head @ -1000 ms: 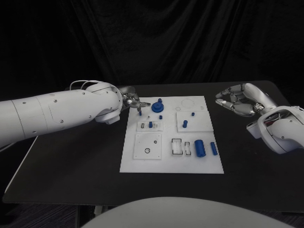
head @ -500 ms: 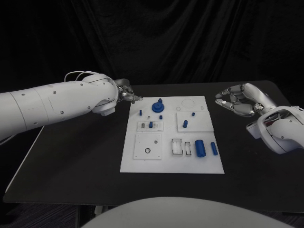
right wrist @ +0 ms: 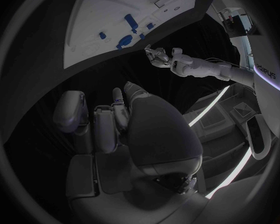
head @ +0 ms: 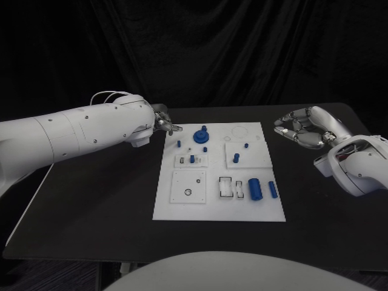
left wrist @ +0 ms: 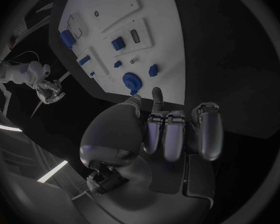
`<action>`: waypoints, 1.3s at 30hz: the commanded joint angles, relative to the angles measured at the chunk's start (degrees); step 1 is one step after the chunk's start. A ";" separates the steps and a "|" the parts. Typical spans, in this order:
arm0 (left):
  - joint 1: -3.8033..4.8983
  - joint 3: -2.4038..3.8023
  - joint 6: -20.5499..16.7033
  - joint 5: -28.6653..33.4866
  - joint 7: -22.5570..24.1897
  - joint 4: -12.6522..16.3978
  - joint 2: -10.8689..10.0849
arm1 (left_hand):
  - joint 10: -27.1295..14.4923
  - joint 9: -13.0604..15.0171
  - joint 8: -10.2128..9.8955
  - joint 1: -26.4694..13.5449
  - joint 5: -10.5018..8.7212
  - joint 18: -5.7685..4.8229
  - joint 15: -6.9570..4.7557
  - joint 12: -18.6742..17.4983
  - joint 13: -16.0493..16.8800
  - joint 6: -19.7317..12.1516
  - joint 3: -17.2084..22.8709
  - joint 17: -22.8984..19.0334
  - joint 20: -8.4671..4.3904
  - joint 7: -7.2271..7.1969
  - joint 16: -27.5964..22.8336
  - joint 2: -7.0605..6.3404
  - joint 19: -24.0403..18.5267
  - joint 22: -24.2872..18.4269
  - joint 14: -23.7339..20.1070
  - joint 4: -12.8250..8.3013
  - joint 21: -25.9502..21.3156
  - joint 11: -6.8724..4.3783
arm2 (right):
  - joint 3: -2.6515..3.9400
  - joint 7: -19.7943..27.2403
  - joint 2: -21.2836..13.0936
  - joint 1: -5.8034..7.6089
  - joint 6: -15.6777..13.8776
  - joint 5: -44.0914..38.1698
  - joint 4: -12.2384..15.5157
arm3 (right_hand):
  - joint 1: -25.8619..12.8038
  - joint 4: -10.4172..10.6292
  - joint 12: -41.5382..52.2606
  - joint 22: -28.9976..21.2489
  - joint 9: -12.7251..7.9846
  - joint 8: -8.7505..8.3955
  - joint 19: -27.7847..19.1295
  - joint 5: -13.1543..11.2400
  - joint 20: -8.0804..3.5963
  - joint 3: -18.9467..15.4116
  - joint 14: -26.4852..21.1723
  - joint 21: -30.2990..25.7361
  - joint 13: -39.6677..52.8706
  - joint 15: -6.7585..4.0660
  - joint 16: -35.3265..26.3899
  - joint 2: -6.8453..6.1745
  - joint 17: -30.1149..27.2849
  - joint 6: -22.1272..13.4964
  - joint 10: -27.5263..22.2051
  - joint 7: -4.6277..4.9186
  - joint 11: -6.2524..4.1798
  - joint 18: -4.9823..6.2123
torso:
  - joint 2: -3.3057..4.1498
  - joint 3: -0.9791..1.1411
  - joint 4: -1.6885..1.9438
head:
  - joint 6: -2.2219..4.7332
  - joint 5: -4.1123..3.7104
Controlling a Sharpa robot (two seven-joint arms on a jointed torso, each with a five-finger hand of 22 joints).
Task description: Assemble the parts on the task board
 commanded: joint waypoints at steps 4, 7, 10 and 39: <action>-0.97 0.06 3.39 -0.14 1.96 -2.11 1.34 | 6.06 -0.49 -0.67 0.37 -0.37 -0.78 0.45 0.20 15.09 0.44 -0.57 15.09 0.36 0.13 0.15 0.01 -0.16 4.75 5.95 0.07 -0.42 0.42 | 0.04 -0.62 0.01 -0.14 0.31 -0.30 0.17 | 0.07 -0.04 -0.01 6.81 -0.10 -0.19 0.27 0.09 -0.09 -0.16 1.81 -0.17 0.05 0.31 -0.02 -0.22 2.75 -0.03 0.37 0.18 0.01 0.63 | 0.00 0.07 -0.10 | 0.00 0.11; -1.36 0.06 3.93 -0.14 2.02 -2.85 1.84 | 6.06 -0.58 -0.77 0.34 -0.40 -0.78 0.47 0.20 15.09 0.47 -0.61 15.09 0.37 0.15 0.15 0.04 -0.16 4.75 5.95 0.12 -0.43 0.44 | 0.04 -0.61 -0.02 -0.14 0.31 -0.30 0.21 | 0.12 -0.09 0.01 6.83 -0.12 -0.19 0.30 0.22 -0.10 -0.13 1.81 -0.15 0.07 0.30 -0.03 -0.23 2.73 -0.04 0.40 0.18 0.00 0.62 | 0.02 0.11 -0.12 | 0.00 0.10; -1.83 0.06 4.32 -0.14 2.16 -3.60 2.43 | 6.06 -0.88 -1.10 0.28 -0.48 -0.73 0.52 0.20 15.09 0.50 -0.74 15.09 0.42 0.21 0.15 0.13 -0.32 4.61 5.95 0.21 -0.58 0.50 | 0.04 -0.61 -0.02 -0.14 0.34 -0.30 0.23 | 0.12 -0.09 0.01 6.83 -0.12 -0.19 0.30 0.22 -0.10 -0.13 1.81 -0.15 0.07 0.30 -0.03 -0.23 2.73 -0.04 0.40 0.18 0.00 0.62 | 0.00 0.18 0.00 | 0.00 -0.05; -3.79 0.07 5.03 -0.14 4.04 -7.98 5.00 | 6.06 -2.25 -2.94 1.41 0.70 -0.48 0.87 0.20 15.09 0.06 -0.69 15.09 0.75 0.62 0.15 0.75 -1.16 3.88 5.95 -0.46 -1.39 0.87 | 0.04 -0.94 -0.01 -0.14 0.90 -0.30 0.23 | 0.31 -0.23 -0.05 6.81 -0.18 -0.22 0.29 0.50 -0.12 -0.03 1.81 -0.29 -0.06 0.28 -0.08 -0.24 2.67 -0.09 0.33 0.17 -0.02 0.65 | -0.08 0.15 0.08 | 0.00 -0.26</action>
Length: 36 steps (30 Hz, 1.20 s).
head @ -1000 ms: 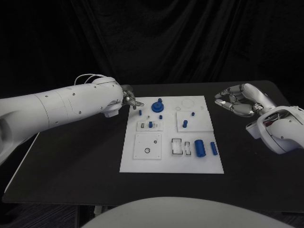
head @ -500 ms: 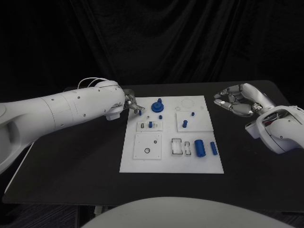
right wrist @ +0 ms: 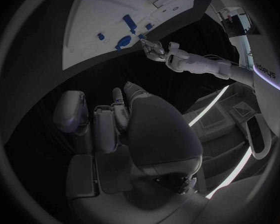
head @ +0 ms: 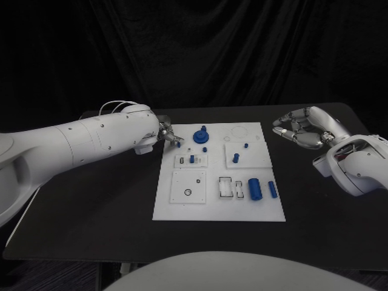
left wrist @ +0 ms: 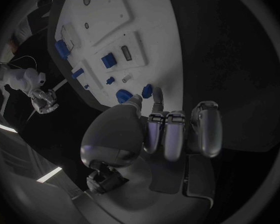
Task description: Assemble the parts on the task board
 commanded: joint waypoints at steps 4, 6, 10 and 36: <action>-0.38 0.06 1.06 -0.06 1.92 -0.67 0.51 | 6.07 -0.20 -0.35 0.80 0.60 -0.47 0.39 0.21 15.09 -0.18 0.23 15.09 -0.01 0.38 0.15 -0.02 -0.40 3.87 6.06 -0.53 -0.31 0.51 | 0.04 -0.95 0.03 -0.13 0.49 -0.32 0.04 | 0.36 -0.27 -0.05 6.78 -0.08 -0.23 0.29 0.36 -0.12 0.00 1.80 -0.31 -0.05 0.27 -0.10 -0.24 2.64 -0.10 0.32 0.17 -0.02 0.65 | -0.01 0.02 -0.03 | 0.00 -0.07; -0.49 0.06 1.15 -0.06 2.16 -0.77 0.61 | 6.07 -0.28 -0.47 1.05 1.06 -0.47 0.42 0.21 15.09 -0.12 0.30 15.09 0.02 0.38 0.15 0.03 -0.39 3.92 6.06 -0.74 -0.32 0.52 | 0.04 -1.01 0.03 -0.13 0.53 -0.40 0.02 | 0.42 -0.31 -0.04 6.77 -0.10 -0.23 0.28 0.47 -0.12 0.04 1.82 -0.36 -0.04 0.27 -0.07 -0.24 2.67 -0.11 0.33 0.17 -0.03 0.66 | -0.02 0.03 -0.02 | 0.00 -0.12; -0.64 0.06 1.25 -0.06 2.49 -0.86 0.73 | 6.07 -0.52 -0.83 2.00 3.38 -0.44 0.41 0.21 15.09 0.08 0.67 15.09 0.07 0.30 0.15 0.18 -0.45 3.94 6.06 -1.53 -0.43 0.48 | 0.04 -1.13 0.03 -0.13 0.60 -0.48 0.02 | 0.48 -0.35 -0.08 6.77 -0.11 -0.23 0.29 0.61 -0.13 0.08 1.81 -0.39 -0.12 0.27 -0.11 -0.23 2.63 -0.10 0.27 0.17 -0.03 0.66 | -0.03 0.02 0.02 | 0.00 -0.15; -0.89 0.06 0.67 -0.06 4.43 -0.66 0.32 | 6.07 -1.86 -3.17 5.87 16.72 -0.40 0.07 0.21 15.09 1.46 14.53 15.09 -0.25 -0.08 0.15 -2.77 -0.56 4.56 6.06 -7.76 -0.99 0.09 | 0.04 -1.60 0.20 -0.14 0.95 -0.54 -0.27 | 1.35 -0.93 -0.36 6.74 -0.48 -0.36 0.25 3.61 -0.15 0.96 1.72 -1.04 -0.63 0.29 -0.38 -0.29 2.29 -0.34 -0.14 0.29 0.04 0.73 | -0.06 0.04 0.01 | 0.00 0.15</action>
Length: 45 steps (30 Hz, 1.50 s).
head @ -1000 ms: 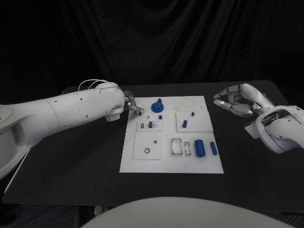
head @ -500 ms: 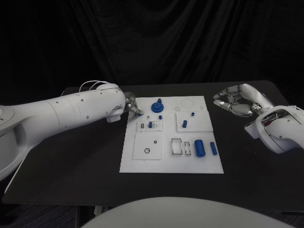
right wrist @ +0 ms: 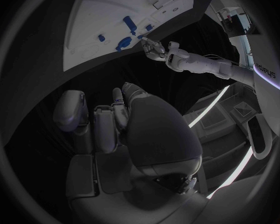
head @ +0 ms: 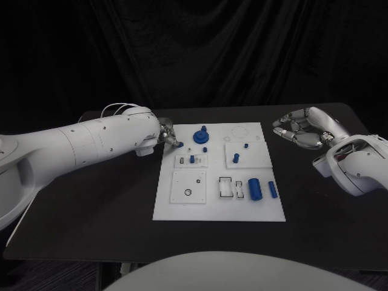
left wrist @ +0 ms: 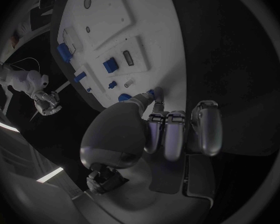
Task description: Assemble the parts on the task board
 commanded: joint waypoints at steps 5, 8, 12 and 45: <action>-0.14 0.05 -1.60 -0.03 3.49 0.51 -0.29 | 6.07 0.91 0.69 -1.05 0.09 -0.43 -0.19 0.21 15.09 2.44 5.30 15.09 -0.26 -0.45 0.15 -1.96 -0.28 4.78 6.06 -1.82 -0.24 -0.26 | 0.04 -1.08 0.00 -0.14 0.27 -0.34 -0.05 | 0.68 -0.23 -0.37 6.72 -0.16 -0.40 0.21 0.62 -0.14 0.28 1.71 -0.40 -0.14 0.30 -0.40 -0.10 2.26 -0.41 -0.17 0.31 0.05 0.76 | 0.00 -0.01 0.00 | 0.00 0.13; -0.14 0.05 -2.16 -0.03 4.31 0.65 -0.42 | 6.07 1.22 0.96 -1.56 -0.05 -0.39 -0.27 0.21 15.09 3.01 6.78 15.09 -0.36 -0.55 0.15 -2.47 -0.42 4.74 6.06 -2.38 -0.41 -0.43 | 0.04 -1.13 -0.01 -0.14 0.29 -0.34 -0.05 | 0.68 -0.23 -0.37 6.72 -0.16 -0.40 0.21 0.62 -0.14 0.28 1.71 -0.40 -0.14 0.30 -0.40 -0.10 2.26 -0.41 -0.17 0.31 0.05 0.76 | 0.02 -0.01 0.01 | 0.00 0.12; -0.14 0.05 -2.72 -0.03 5.20 0.81 -0.60 | 6.07 1.70 1.43 -2.14 -0.16 -0.37 -0.39 0.21 15.09 3.79 8.18 15.09 -0.45 -0.75 0.15 -3.05 -0.54 4.76 6.06 -3.03 -0.55 -0.55 | 0.04 -1.27 -0.06 -0.14 0.36 -0.34 -0.05 | 0.73 -0.27 -0.39 6.69 -0.20 -0.45 0.17 0.78 -0.14 0.34 1.68 -0.54 -0.18 0.31 -0.48 -0.13 2.17 -0.50 -0.20 0.34 0.06 0.78 | 0.05 0.00 0.02 | 0.00 0.00; -0.55 0.04 -15.90 -20.81 17.73 10.02 -8.19 | 6.07 -24.81 -6.55 7.47 -20.67 -1.51 4.27 0.21 15.09 -13.46 2.30 15.09 3.95 5.98 0.15 -6.73 2.59 9.44 6.06 -5.76 2.00 4.81 | 0.03 -1.58 -0.53 -0.30 0.93 -0.34 -0.02 | 0.78 -0.34 -0.49 6.67 -0.22 -0.42 0.13 0.90 -0.13 0.39 1.65 -0.67 -0.37 0.33 -0.53 -0.24 2.11 -0.45 -0.37 0.35 0.09 0.80 | -0.01 0.05 0.05 | 0.00 0.15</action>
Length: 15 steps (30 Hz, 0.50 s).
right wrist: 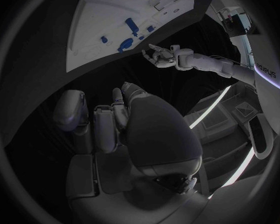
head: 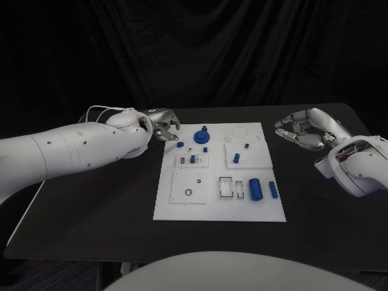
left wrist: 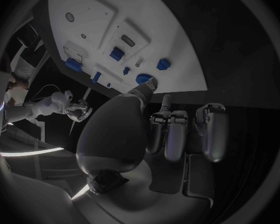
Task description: Assemble the parts on the task board
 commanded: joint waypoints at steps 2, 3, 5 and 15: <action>-0.70 0.05 2.21 -3.89 2.87 -1.29 0.69 | 5.94 -2.26 0.00 0.58 0.50 -0.65 0.37 0.21 15.09 0.32 -1.16 15.09 0.15 0.00 0.15 0.17 0.81 9.71 6.03 0.36 0.66 0.39 | 0.03 -0.93 -0.15 -0.18 0.48 -0.30 0.12 | 0.49 -0.19 -0.27 6.69 -0.09 -0.19 0.14 0.30 -0.13 0.24 1.65 -0.34 -0.05 0.33 -0.30 0.07 2.11 -0.24 -0.37 0.14 0.09 0.79 | 0.08 -0.01 -0.04 | 0.00 0.03; -0.79 0.05 2.22 -3.94 2.97 -1.49 0.79 | 5.94 -2.26 0.00 0.58 0.50 -0.65 0.37 0.21 15.09 0.32 -1.16 15.09 0.15 0.00 0.15 0.17 0.81 9.71 6.03 0.36 0.66 0.39 | 0.03 -0.93 -0.16 -0.18 0.50 -0.30 0.13 | 0.49 -0.19 -0.27 6.69 -0.09 -0.19 0.14 0.30 -0.13 0.24 1.65 -0.34 -0.05 0.33 -0.30 0.07 2.11 -0.24 -0.37 0.14 0.09 0.79 | 0.10 -0.03 -0.03 | 0.00 0.04; -1.05 0.05 2.27 -4.06 3.17 -2.09 1.13 | 5.94 -3.25 0.11 0.73 0.97 -0.75 0.45 0.21 15.09 1.15 -1.58 15.09 0.21 0.00 0.15 0.27 1.15 10.00 6.03 0.50 0.96 0.50 | 0.03 -0.93 -0.17 -0.18 0.57 -0.30 0.16 | 0.49 -0.19 -0.27 6.69 -0.09 -0.19 0.14 0.30 -0.13 0.24 1.65 -0.34 -0.05 0.33 -0.30 0.07 2.11 -0.24 -0.37 0.14 0.09 0.79 | 0.14 -0.10 -0.07 | 0.00 0.13; -2.68 0.05 3.16 -4.24 3.67 -4.64 2.94 | 5.94 -6.56 0.27 0.86 3.72 -0.86 0.73 0.21 15.09 4.21 -2.68 15.09 0.51 -0.02 0.15 0.83 1.54 10.42 6.03 1.22 1.24 0.76 | 0.03 -0.97 -0.09 -0.19 0.79 -0.30 0.21 | 0.50 -0.22 -0.23 6.68 -0.09 -0.17 0.12 0.34 -0.12 0.25 1.62 -0.38 0.02 0.33 -0.35 0.00 2.05 -0.22 -0.32 0.14 0.09 0.80 | 0.25 -0.09 -0.09 | 0.00 0.17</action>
